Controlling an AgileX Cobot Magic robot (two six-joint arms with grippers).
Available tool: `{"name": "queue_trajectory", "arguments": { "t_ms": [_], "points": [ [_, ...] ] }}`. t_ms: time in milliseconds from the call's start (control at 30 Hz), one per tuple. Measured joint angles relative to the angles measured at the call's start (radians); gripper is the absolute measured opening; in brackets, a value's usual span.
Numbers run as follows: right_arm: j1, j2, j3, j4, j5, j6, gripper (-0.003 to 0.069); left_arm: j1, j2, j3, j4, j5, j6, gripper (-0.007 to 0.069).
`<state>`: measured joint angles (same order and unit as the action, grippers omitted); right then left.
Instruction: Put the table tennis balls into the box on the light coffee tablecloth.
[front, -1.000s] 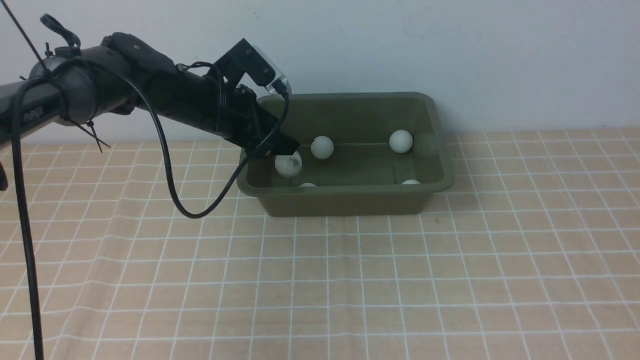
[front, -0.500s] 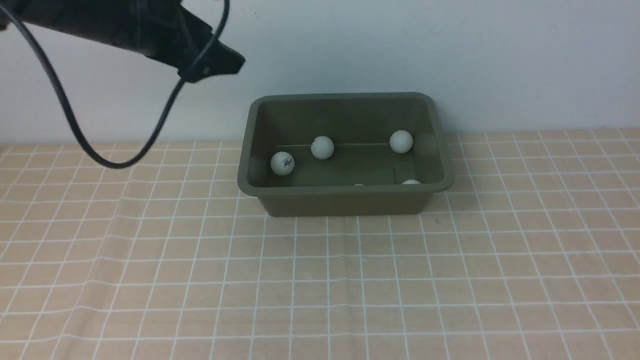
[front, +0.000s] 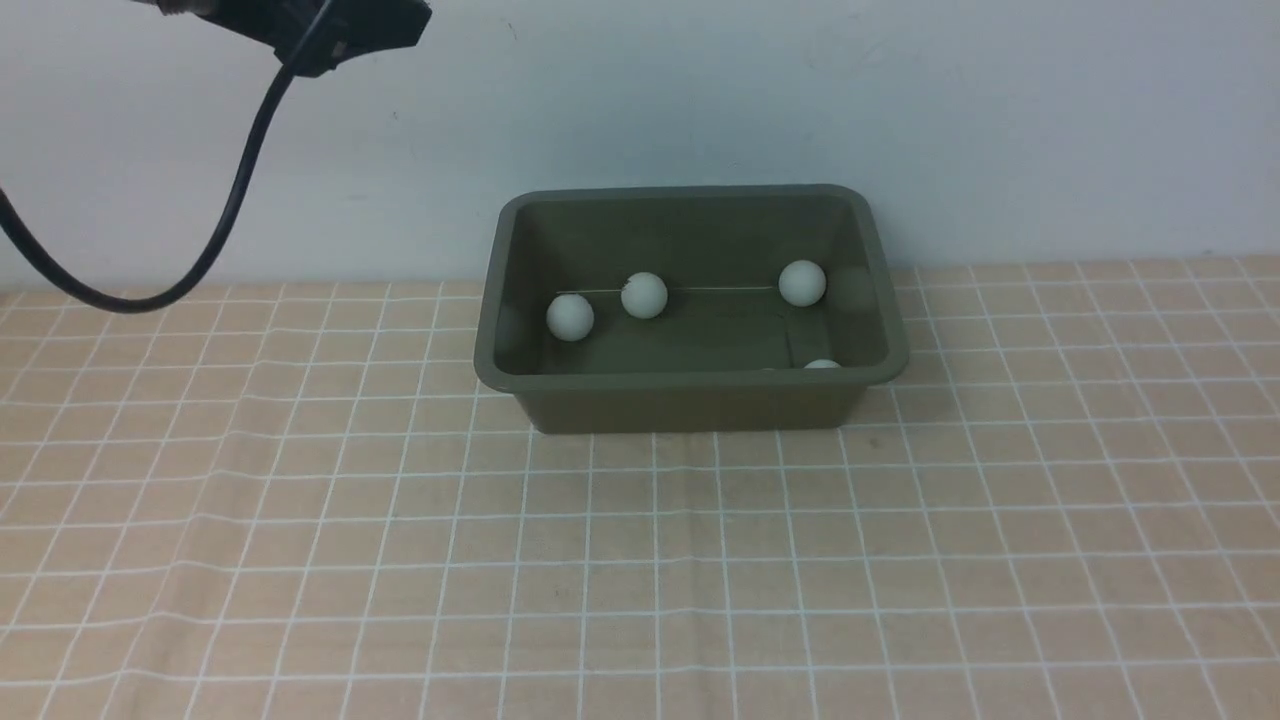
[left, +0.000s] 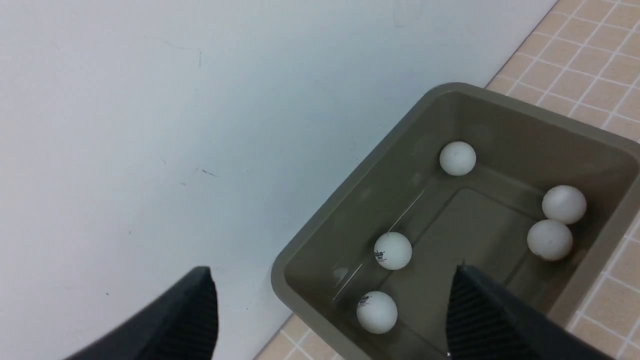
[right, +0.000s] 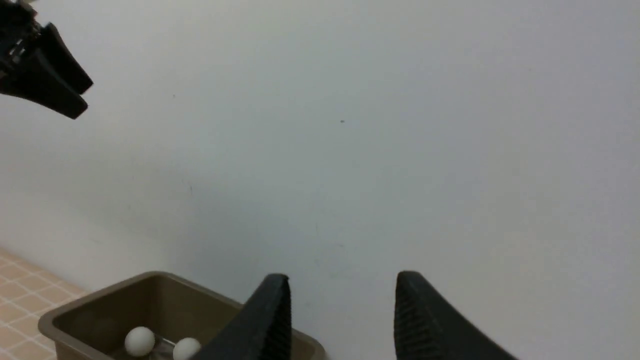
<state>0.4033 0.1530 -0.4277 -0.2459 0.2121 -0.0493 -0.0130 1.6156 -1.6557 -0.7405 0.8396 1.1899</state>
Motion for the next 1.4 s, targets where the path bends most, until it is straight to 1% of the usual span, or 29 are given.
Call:
{"name": "queue_trajectory", "arguments": {
  "t_ms": [67,133,200,300,367,400,467,533,567,600,633,667,733,867,1400],
  "points": [
    [0.0,-0.006,0.082,-0.01,-0.083,0.0,0.0274,0.0,0.0,0.0,-0.003,0.015,0.0,0.0552],
    [0.0,-0.006,0.136,-0.006,-0.122,0.002,0.0274,0.0,0.0,0.0,-0.004,0.036,0.0,0.0552],
    [0.0,-0.006,0.163,0.02,-0.122,0.02,0.0274,0.0,0.0,0.0,-0.006,0.051,0.0,0.0552],
    [0.0,-0.006,0.17,0.07,-0.075,0.065,0.0274,0.0,0.0,0.0,-0.01,0.074,0.0,0.0552],
    [0.0,-0.006,0.174,0.065,-0.027,0.085,0.0274,0.0,0.0,0.0,-0.017,0.081,0.0,0.0552],
    [0.0,-0.006,0.183,0.036,0.027,0.1,0.0274,0.0,0.0,0.0,-0.027,0.089,0.0,0.0552],
    [0.0,-0.006,0.197,-0.012,0.064,0.147,0.0274,0.0,0.0,0.0,-0.039,0.098,0.0,0.0552],
    [0.0,-0.006,0.222,-0.063,0.058,0.233,0.0274,0.0,0.0,0.0,-0.053,0.103,0.0,0.0552],
    [0.0,-0.006,0.227,-0.069,0.055,0.249,0.0274,0.0,0.0,0.0,-0.055,0.103,0.0,0.0552],
    [0.0,-0.006,0.246,-0.124,0.037,0.297,0.0274,0.0,0.0,0.0,-0.067,0.104,0.0,0.0552],
    [0.0,-0.006,0.253,-0.15,0.032,0.314,0.0274,0.0,0.0,0.0,-0.07,0.105,0.0,0.0552],
    [0.0,-0.006,0.265,-0.209,0.022,0.342,0.0274,0.0,0.0,0.0,-0.079,0.105,0.0,0.0552],
    [0.0,-0.006,0.275,-0.266,0.019,0.372,0.0274,0.0,0.0,0.0,-0.088,0.106,0.0,0.0552],
    [0.0,-0.006,0.279,-0.305,0.019,0.391,0.0274,0.0,0.0,0.0,-0.095,0.108,0.0,0.0552],
    [-0.007,-0.006,0.302,-0.306,0.009,0.393,0.0274,0.0,0.0,0.0,-0.108,0.134,0.007,0.0552]
  ]
}}
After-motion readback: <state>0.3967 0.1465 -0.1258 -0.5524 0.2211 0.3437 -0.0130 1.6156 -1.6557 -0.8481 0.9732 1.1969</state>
